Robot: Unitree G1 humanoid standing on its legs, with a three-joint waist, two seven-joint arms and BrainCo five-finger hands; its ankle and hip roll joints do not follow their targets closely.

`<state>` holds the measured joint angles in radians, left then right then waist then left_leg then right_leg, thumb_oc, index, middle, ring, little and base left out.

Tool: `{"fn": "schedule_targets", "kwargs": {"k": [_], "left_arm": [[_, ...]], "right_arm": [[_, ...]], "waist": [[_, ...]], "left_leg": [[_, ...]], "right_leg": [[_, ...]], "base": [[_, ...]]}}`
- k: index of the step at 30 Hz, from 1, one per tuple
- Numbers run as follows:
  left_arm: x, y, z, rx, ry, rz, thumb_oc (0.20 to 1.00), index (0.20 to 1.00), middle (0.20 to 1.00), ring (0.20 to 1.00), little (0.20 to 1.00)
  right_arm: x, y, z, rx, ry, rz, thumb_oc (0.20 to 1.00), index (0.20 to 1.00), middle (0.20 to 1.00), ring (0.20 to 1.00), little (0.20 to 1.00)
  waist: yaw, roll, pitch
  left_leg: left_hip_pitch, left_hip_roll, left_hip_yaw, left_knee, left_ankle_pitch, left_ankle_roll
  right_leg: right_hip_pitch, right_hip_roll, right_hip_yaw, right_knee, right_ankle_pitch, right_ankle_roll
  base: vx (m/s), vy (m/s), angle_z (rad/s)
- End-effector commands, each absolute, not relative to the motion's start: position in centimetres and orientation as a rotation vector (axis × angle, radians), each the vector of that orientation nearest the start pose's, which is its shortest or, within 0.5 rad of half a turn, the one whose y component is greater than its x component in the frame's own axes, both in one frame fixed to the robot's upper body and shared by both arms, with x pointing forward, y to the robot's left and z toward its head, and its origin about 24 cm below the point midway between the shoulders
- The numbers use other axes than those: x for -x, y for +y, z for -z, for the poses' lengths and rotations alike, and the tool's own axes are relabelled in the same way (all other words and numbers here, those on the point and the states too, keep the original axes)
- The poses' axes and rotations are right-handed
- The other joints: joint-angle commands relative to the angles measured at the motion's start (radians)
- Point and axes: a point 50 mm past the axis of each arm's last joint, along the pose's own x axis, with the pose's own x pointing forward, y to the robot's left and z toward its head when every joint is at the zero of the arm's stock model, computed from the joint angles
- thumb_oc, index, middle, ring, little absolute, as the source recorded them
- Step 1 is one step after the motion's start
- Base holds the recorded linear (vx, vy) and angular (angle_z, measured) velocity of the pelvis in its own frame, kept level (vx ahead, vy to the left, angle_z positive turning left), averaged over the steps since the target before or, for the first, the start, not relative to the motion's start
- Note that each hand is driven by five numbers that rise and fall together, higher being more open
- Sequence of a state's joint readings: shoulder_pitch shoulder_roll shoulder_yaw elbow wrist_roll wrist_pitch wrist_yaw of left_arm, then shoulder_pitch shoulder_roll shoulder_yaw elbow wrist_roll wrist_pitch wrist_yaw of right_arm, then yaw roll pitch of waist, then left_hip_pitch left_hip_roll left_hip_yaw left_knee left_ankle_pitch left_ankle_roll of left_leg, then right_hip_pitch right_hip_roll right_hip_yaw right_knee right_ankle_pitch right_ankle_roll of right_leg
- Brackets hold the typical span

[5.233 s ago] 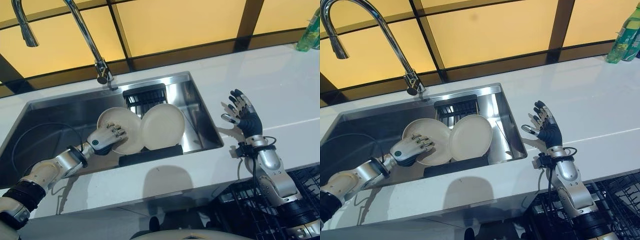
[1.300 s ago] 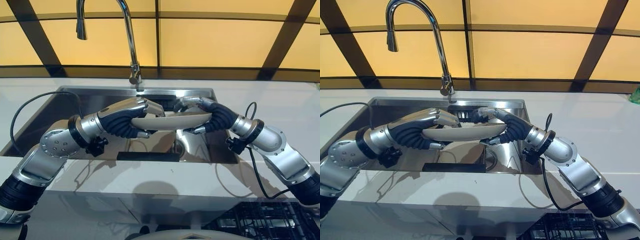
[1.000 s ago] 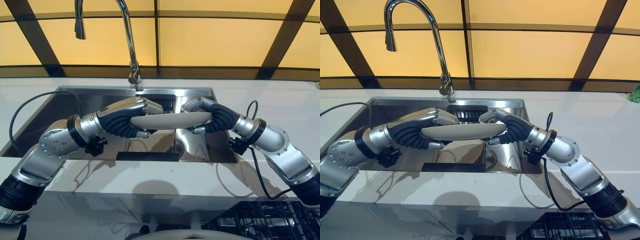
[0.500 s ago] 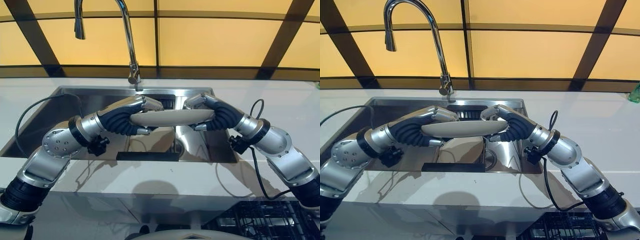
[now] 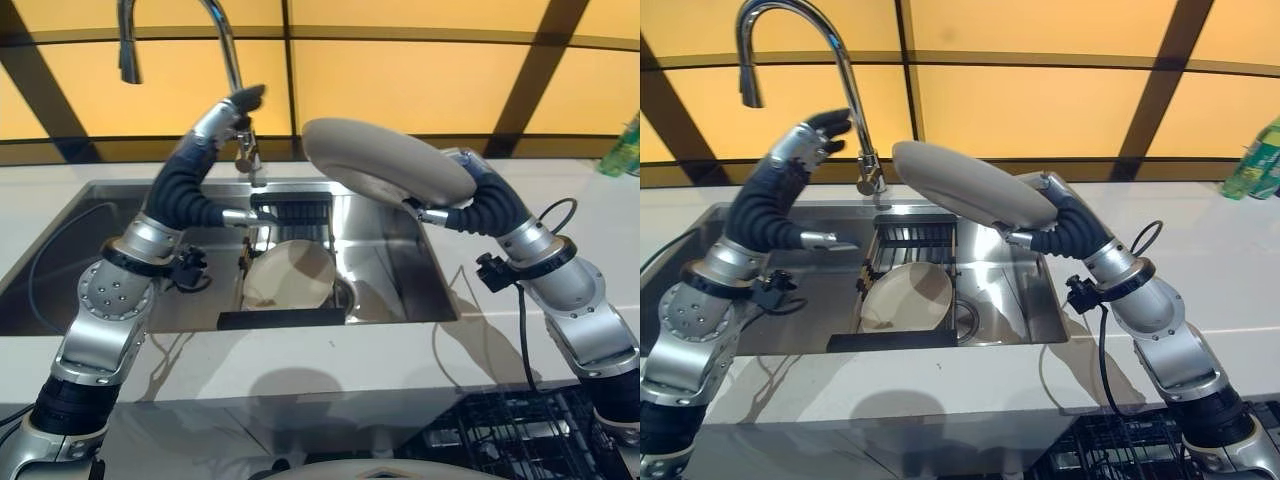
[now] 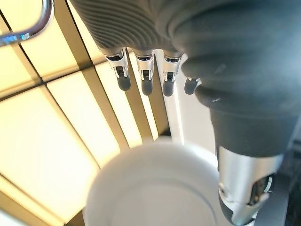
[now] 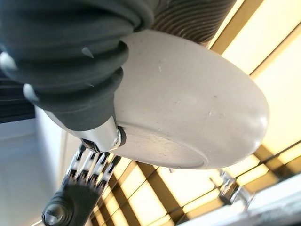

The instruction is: Pick up plates and place into dishwasher.

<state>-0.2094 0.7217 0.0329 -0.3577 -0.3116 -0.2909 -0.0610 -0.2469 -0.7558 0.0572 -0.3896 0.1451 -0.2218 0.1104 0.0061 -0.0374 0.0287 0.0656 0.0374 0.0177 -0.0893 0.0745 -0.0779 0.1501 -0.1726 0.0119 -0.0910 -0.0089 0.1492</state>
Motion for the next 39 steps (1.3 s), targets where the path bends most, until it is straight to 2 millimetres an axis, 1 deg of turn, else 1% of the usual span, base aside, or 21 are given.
{"fn": "schedule_targets", "kwargs": {"k": [1,7,11,13,15,16,19,20,22,24,25,26,28,29,30,31,32,35,37,38,39], "left_arm": [[-24.5,22.3,-23.6,-0.344,-0.858,0.143,1.000,1.000,1.000,1.000,1.000],[-24.1,23.4,-23.9,-0.359,-0.875,0.086,1.000,1.000,1.000,1.000,1.000],[-24.3,24.2,-23.6,-0.385,-0.853,0.049,1.000,1.000,1.000,1.000,1.000],[-24.4,24.5,-23.5,-0.381,-0.837,0.029,1.000,1.000,1.000,1.000,1.000],[-24.7,25.2,-23.4,-0.380,-0.822,-0.010,1.000,1.000,1.000,1.000,1.000],[-24.7,25.3,-23.3,-0.379,-0.819,-0.017,1.000,1.000,1.000,1.000,1.000],[-25.1,26.2,-23.4,-0.388,-0.809,-0.087,1.000,1.000,1.000,1.000,1.000],[-25.3,26.5,-23.4,-0.390,-0.805,-0.117,1.000,1.000,1.000,1.000,1.000],[-25.4,27.3,-23.4,-0.400,-0.797,-0.170,1.000,1.000,1.000,1.000,1.000],[-25.1,28.1,-23.4,-0.412,-0.791,-0.218,1.000,1.000,1.000,1.000,1.000],[-25.1,28.3,-23.5,-0.419,-0.790,-0.229,1.000,1.000,1.000,1.000,1.000],[-25.0,28.5,-23.6,-0.420,-0.787,-0.234,1.000,1.000,1.000,1.000,1.000],[-24.9,28.8,-23.8,-0.417,-0.789,-0.244,1.000,1.000,1.000,1.000,1.000],[-24.8,29.0,-23.8,-0.421,-0.791,-0.248,1.000,1.000,1.000,1.000,1.000],[-24.7,29.1,-23.8,-0.425,-0.791,-0.248,1.000,1.000,1.000,1.000,1.000],[-24.4,29.3,-23.9,-0.430,-0.791,-0.252,1.000,1.000,1.000,1.000,1.000],[-24.2,29.4,-23.9,-0.429,-0.789,-0.251,1.000,1.000,1.000,1.000,1.000],[-24.4,29.5,-23.9,-0.424,-0.776,-0.253,1.000,1.000,1.000,1.000,1.000],[-24.4,29.5,-23.9,-0.424,-0.776,-0.253,1.000,1.000,1.000,1.000,1.000],[-24.6,29.5,-23.9,-0.413,-0.768,-0.258,1.000,1.000,1.000,1.000,1.000],[-24.9,29.4,-23.7,-0.417,-0.750,-0.253,1.000,1.000,1.000,1.000,1.000]], "right_arm": [[-23.8,-19.0,-24.0,0.683,-0.855,-0.290,0.200,0.200,0.200,0.200,0.200],[-23.6,-21.4,-23.8,0.744,-0.806,-0.163,0.200,0.200,0.200,0.200,0.200],[-23.3,-23.7,-23.0,0.782,-0.740,-0.046,0.200,0.200,0.200,0.200,0.200],[-23.0,-24.7,-22.5,0.791,-0.709,0.008,0.200,0.200,0.200,0.200,0.200],[-22.7,-25.8,-22.1,0.799,-0.678,0.065,0.200,0.200,0.200,0.200,0.200],[-22.6,-26.1,-22.0,0.799,-0.667,0.080,0.200,0.200,0.200,0.200,0.200],[-22.1,-27.6,-21.5,0.797,-0.622,0.150,0.200,0.200,0.200,0.200,0.200],[-22.1,-28.2,-21.1,0.792,-0.595,0.171,0.200,0.200,0.200,0.200,0.200],[-22.1,-29.0,-20.6,0.791,-0.557,0.191,0.200,0.200,0.200,0.200,0.200],[-22.0,-30.0,-20.0,0.786,-0.507,0.215,0.200,0.200,0.200,0.200,0.200],[-22.0,-30.3,-19.6,0.774,-0.484,0.226,0.200,0.200,0.200,0.200,0.200],[-21.8,-30.9,-19.1,0.763,-0.452,0.249,0.200,0.200,0.200,0.200,0.200],[-21.3,-31.8,-18.0,0.747,-0.399,0.287,0.200,0.200,0.200,0.200,0.200],[-21.1,-32.2,-17.2,0.735,-0.360,0.309,0.200,0.200,0.200,0.200,0.200],[-21.0,-32.5,-16.8,0.734,-0.336,0.322,0.200,0.200,0.200,0.200,0.200],[-20.7,-32.9,-15.8,0.728,-0.295,0.337,0.200,0.200,0.200,0.200,0.200],[-20.6,-33.1,-15.2,0.715,-0.258,0.347,0.200,0.200,0.200,0.200,0.200],[-20.6,-33.7,-13.6,0.719,-0.153,0.359,0.200,0.200,0.200,0.200,0.200],[-20.6,-33.7,-13.6,0.719,-0.153,0.359,0.200,0.200,0.200,0.200,0.200],[-20.7,-34.0,-12.9,0.709,-0.101,0.345,0.200,0.200,0.200,0.200,0.200],[-20.8,-34.4,-11.6,0.716,-0.021,0.335,0.200,0.200,0.200,0.200,0.200]], "waist": [[-0.007,0.028,-0.066],[-0.040,0.028,-0.058],[-0.081,0.031,-0.045],[-0.100,0.032,-0.038],[-0.131,0.034,-0.026],[-0.135,0.034,-0.022],[-0.178,0.031,0.007],[-0.192,0.030,0.017],[-0.202,0.027,0.030],[-0.207,0.025,0.042],[-0.211,0.025,0.046],[-0.216,0.025,0.052],[-0.217,0.023,0.058],[-0.212,0.020,0.059],[-0.207,0.017,0.058],[-0.192,0.008,0.060],[-0.182,0.007,0.060],[-0.184,0.007,0.063],[-0.184,0.007,0.065],[-0.185,0.011,0.063],[-0.188,0.017,0.057]], "left_leg": [[0.027,-0.023,-0.020,0.020,-0.110,0.054],[0.038,-0.021,0.006,0.021,-0.118,0.055],[0.047,-0.028,0.036,0.023,-0.125,0.064],[0.051,-0.033,0.054,0.020,-0.127,0.068],[0.062,-0.038,0.072,0.013,-0.138,0.074],[0.064,-0.040,0.078,0.013,-0.140,0.076],[0.061,-0.043,0.121,0.009,-0.145,0.079],[0.061,-0.044,0.137,0.006,-0.149,0.080],[0.062,-0.042,0.172,0.005,-0.153,0.082],[0.064,-0.036,0.206,0.004,-0.155,0.088],[0.059,-0.034,0.213,0.005,-0.152,0.092],[0.058,-0.032,0.216,0.008,-0.155,0.100],[0.042,-0.027,0.226,0.013,-0.135,0.103],[0.034,-0.025,0.231,0.023,-0.132,0.101],[0.027,-0.024,0.234,0.033,-0.132,0.099],[0.015,-0.020,0.236,0.049,-0.129,0.088],[0.008,-0.015,0.235,0.052,-0.122,0.082],[0.013,-0.008,0.219,0.044,-0.119,0.074],[0.015,-0.008,0.219,0.044,-0.118,0.074],[0.019,-0.004,0.219,0.037,-0.116,0.069],[0.032,0.003,0.221,0.018,-0.113,0.062]], "right_leg": [[-0.081,0.043,-0.015,0.070,0.002,-0.020],[-0.087,0.044,0.009,0.081,0.002,-0.018],[-0.106,0.039,0.043,0.101,0.009,-0.008],[-0.117,0.034,0.059,0.105,0.017,0.001],[-0.127,0.027,0.078,0.107,0.021,0.013],[-0.129,0.025,0.083,0.107,0.025,0.017],[-0.162,0.014,0.100,0.099,0.056,0.038],[-0.180,0.011,0.098,0.101,0.068,0.045],[-0.209,0.004,0.075,0.116,0.085,0.057],[-0.234,0.005,0.053,0.159,0.083,0.063],[-0.245,0.011,0.058,0.194,0.083,0.061],[-0.254,0.023,0.064,0.250,0.061,0.061],[-0.271,0.043,0.060,0.302,0.049,0.051],[-0.269,0.044,0.043,0.304,0.040,0.045],[-0.262,0.041,0.031,0.291,0.035,0.041],[-0.238,0.022,0.004,0.251,0.042,0.034],[-0.224,0.024,-0.005,0.220,0.039,0.031],[-0.212,0.043,0.002,0.198,0.036,0.023],[-0.210,0.044,0.002,0.196,0.037,0.023],[-0.205,0.046,-0.004,0.176,0.031,0.018],[-0.188,0.055,0.004,0.143,0.031,0.012]], "base": [[-0.03,0.030,-0.23],[-0.03,0.050,-0.16],[-0.02,0.092,-0.15],[-0.01,0.095,-0.30],[0.00,0.088,-0.31],[-0.07,0.068,-0.25],[-0.11,0.062,-0.28],[-0.10,0.031,-0.44],[-0.10,-0.010,-0.54],[-0.12,-0.041,-0.99],[-0.09,-0.060,-1.17],[-0.09,-0.092,-0.92],[-0.08,-0.139,-0.48],[-0.03,-0.163,-0.36],[-0.02,-0.236,-0.39],[-0.02,-0.265,-0.43],[-0.01,-0.285,-0.33],[0.02,-0.174,-0.35],[0.01,-0.066,-0.27],[0.07,-0.222,-0.12],[0.10,-0.273,-0.10]]}}
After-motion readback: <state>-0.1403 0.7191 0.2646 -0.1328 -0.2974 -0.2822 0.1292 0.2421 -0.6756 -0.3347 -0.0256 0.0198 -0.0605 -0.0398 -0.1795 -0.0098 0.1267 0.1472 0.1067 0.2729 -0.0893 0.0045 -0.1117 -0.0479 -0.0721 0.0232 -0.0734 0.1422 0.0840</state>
